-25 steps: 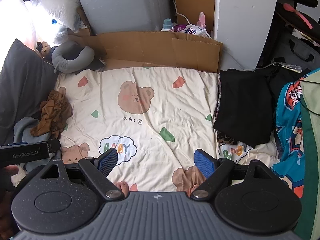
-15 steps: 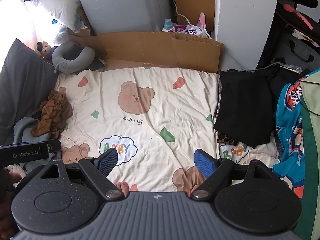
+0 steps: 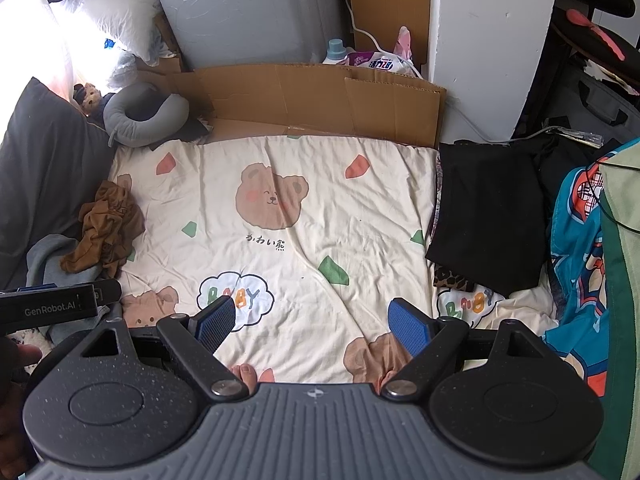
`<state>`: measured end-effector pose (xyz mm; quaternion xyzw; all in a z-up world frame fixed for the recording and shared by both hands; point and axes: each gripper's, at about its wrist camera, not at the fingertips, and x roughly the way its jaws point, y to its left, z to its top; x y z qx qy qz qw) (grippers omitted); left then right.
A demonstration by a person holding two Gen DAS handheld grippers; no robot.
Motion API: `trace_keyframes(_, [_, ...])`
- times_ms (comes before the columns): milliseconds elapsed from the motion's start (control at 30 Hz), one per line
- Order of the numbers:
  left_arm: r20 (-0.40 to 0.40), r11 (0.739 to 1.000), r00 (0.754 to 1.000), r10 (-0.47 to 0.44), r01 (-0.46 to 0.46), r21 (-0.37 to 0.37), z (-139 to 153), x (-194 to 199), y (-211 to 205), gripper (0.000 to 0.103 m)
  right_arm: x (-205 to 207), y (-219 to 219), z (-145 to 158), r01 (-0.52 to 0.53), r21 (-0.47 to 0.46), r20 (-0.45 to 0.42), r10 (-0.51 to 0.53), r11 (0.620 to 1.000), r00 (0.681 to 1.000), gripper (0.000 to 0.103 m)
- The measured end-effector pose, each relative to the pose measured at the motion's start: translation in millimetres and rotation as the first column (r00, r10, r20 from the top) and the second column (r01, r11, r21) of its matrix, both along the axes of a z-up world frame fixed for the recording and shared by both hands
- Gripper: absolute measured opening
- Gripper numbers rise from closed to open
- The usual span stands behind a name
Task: Fold clothes
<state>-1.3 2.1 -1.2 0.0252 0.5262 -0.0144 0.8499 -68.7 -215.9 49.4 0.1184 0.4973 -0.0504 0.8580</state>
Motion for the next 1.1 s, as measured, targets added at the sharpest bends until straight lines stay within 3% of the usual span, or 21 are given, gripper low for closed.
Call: trace_keyframes(1100, [-0.003,1.0,1.0,-0.021,0.021,-0.022,-1.6,0.2,4.1,0.093,1.5,-8.8,1.7,0.022,-0.012,-0.017,-0.022,1.0,1.0,0.088])
